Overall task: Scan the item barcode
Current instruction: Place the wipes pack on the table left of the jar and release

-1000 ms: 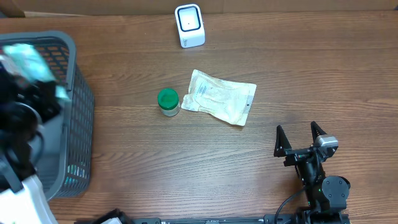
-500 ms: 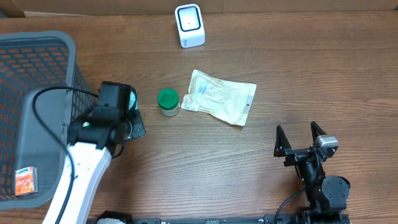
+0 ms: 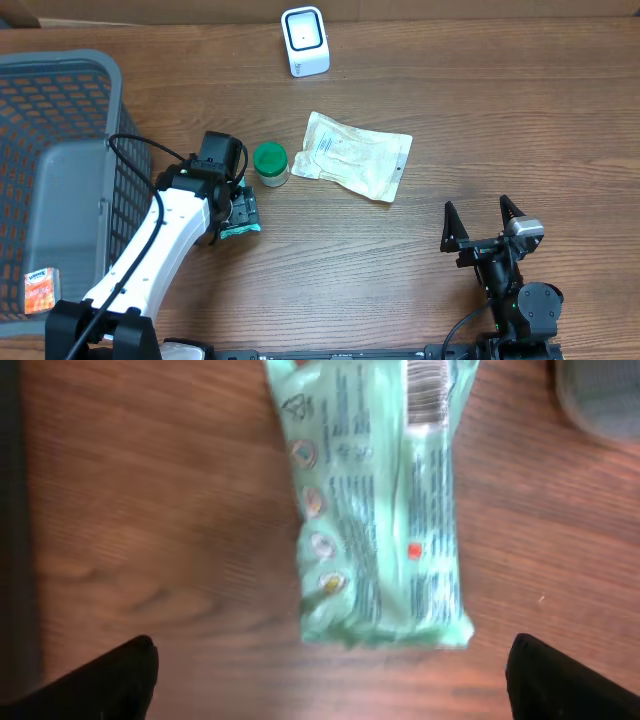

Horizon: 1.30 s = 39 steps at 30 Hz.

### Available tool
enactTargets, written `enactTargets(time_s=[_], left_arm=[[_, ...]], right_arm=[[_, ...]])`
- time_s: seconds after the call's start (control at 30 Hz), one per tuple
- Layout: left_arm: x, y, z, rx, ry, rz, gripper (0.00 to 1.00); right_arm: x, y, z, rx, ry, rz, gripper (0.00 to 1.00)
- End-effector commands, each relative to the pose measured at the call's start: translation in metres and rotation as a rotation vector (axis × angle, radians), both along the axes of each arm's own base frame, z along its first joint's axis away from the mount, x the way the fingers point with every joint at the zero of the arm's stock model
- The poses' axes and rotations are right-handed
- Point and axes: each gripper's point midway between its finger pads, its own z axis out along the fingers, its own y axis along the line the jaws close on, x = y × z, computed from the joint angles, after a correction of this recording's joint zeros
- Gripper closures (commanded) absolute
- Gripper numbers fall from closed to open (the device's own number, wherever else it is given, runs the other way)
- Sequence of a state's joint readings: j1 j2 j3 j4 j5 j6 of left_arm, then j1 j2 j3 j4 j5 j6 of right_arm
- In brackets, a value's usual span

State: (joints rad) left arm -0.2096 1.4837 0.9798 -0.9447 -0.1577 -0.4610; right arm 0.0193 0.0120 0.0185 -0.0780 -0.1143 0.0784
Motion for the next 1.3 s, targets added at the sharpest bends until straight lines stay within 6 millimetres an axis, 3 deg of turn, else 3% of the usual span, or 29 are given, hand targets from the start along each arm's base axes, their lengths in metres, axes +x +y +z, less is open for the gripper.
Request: enactTargets(time_s=[0.0, 0.23, 0.3, 0.33, 0.5, 0.6, 0.73, 0.83, 0.93, 1.03, 1.13, 1.27], left_arm=[[0.018, 0.007, 0.035, 0.008, -0.063, 0.006, 0.07], [0.033, 0.037, 0.113, 0.103, -0.223, -0.008, 0.08], [0.033, 0.046, 0.127, 0.11, -0.262, -0.004, 0.08], [0.029, 0.063, 0.136, 0.13, -0.285, 0.007, 0.08], [0.014, 0.131, 0.135, 0.213, -0.221, 0.043, 0.09], [0.009, 0.147, 0.136, 0.219, -0.217, 0.084, 0.1], [0.016, 0.147, 0.139, 0.22, -0.251, 0.076, 0.11], [0.027, 0.127, 0.151, 0.163, -0.317, 0.024, 0.11], [0.033, 0.111, 0.181, 0.093, -0.417, 0.047, 0.1], [0.03, 0.102, 0.231, 0.017, -0.54, 0.134, 0.01], [0.019, 0.099, 0.273, 0.019, -0.624, 0.149, 0.0], [0.011, 0.098, 0.291, 0.025, -0.677, 0.146, 0.0]], right_arm=[[0.001, -0.004, -0.002, -0.001, -0.002, -0.018, 0.0], [0.001, -0.004, -0.002, -0.001, -0.002, -0.018, 0.0], [0.001, -0.004, -0.002, -0.001, -0.002, -0.018, 0.0], [0.001, -0.004, -0.002, -0.001, -0.002, -0.018, 0.0], [0.001, -0.004, -0.002, -0.001, -0.002, -0.018, 0.0], [0.001, -0.004, -0.002, -0.001, -0.002, -0.018, 0.0], [0.001, -0.004, -0.002, -0.001, -0.002, -0.018, 0.0], [0.001, -0.004, -0.002, -0.001, -0.002, -0.018, 0.0], [0.001, -0.004, -0.002, -0.001, -0.002, -0.018, 0.0], [0.001, -0.004, -0.002, -0.001, -0.002, -0.018, 0.0], [0.001, -0.004, -0.002, -0.001, -0.002, -0.018, 0.0], [0.001, -0.004, -0.002, -0.001, -0.002, -0.018, 0.0]])
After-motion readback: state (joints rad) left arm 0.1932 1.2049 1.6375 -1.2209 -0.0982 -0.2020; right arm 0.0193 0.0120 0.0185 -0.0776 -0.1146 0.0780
